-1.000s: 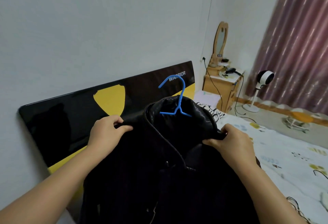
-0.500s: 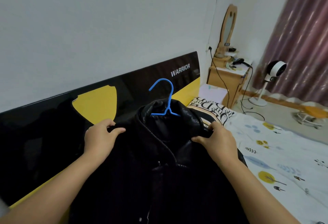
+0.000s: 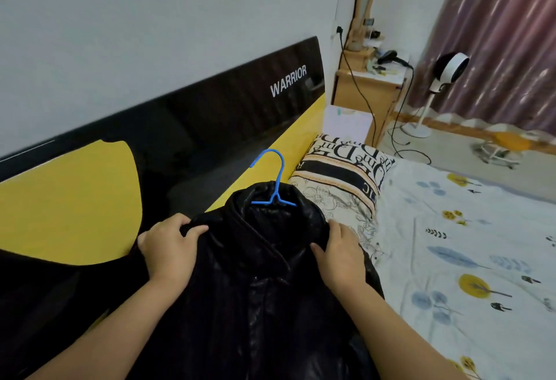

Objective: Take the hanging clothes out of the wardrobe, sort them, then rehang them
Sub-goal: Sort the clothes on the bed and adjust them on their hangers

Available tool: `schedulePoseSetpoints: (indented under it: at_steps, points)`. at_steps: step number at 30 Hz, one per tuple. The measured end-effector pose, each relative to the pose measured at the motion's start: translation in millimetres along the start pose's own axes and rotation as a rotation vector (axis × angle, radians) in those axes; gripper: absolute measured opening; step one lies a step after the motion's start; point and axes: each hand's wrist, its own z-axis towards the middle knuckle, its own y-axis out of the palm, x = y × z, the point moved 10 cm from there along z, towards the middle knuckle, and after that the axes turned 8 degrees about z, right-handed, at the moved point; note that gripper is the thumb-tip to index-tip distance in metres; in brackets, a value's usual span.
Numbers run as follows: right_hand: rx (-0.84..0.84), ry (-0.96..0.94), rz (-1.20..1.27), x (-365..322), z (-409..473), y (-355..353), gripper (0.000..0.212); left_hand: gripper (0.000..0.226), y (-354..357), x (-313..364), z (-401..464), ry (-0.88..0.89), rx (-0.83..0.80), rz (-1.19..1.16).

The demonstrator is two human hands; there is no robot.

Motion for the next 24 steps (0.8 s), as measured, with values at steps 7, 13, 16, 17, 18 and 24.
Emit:
schedulePoseSetpoints:
  at_steps: [7,13,16,17,18,24]
  points:
    - [-0.357,0.347,0.214,47,-15,139,0.072,0.028,69,-11,13,0.049,-0.031,0.122]
    - [-0.565,0.411,0.364,45,-23,224,0.074,0.025,111,-22,4,0.226,-0.061,0.214]
    - [-0.595,0.407,0.311,49,-23,240,0.073,0.044,130,-25,-26,0.413,-0.072,0.294]
    - [-0.597,0.399,0.288,50,-24,242,0.072,0.048,140,-24,-41,0.502,-0.091,0.319]
    - [-0.598,0.388,0.269,51,-24,243,0.072,0.049,153,-24,-56,0.588,-0.134,0.348]
    - [-0.690,0.301,0.127,57,-30,238,0.067,0.075,205,-45,-92,0.663,-0.438,0.518]
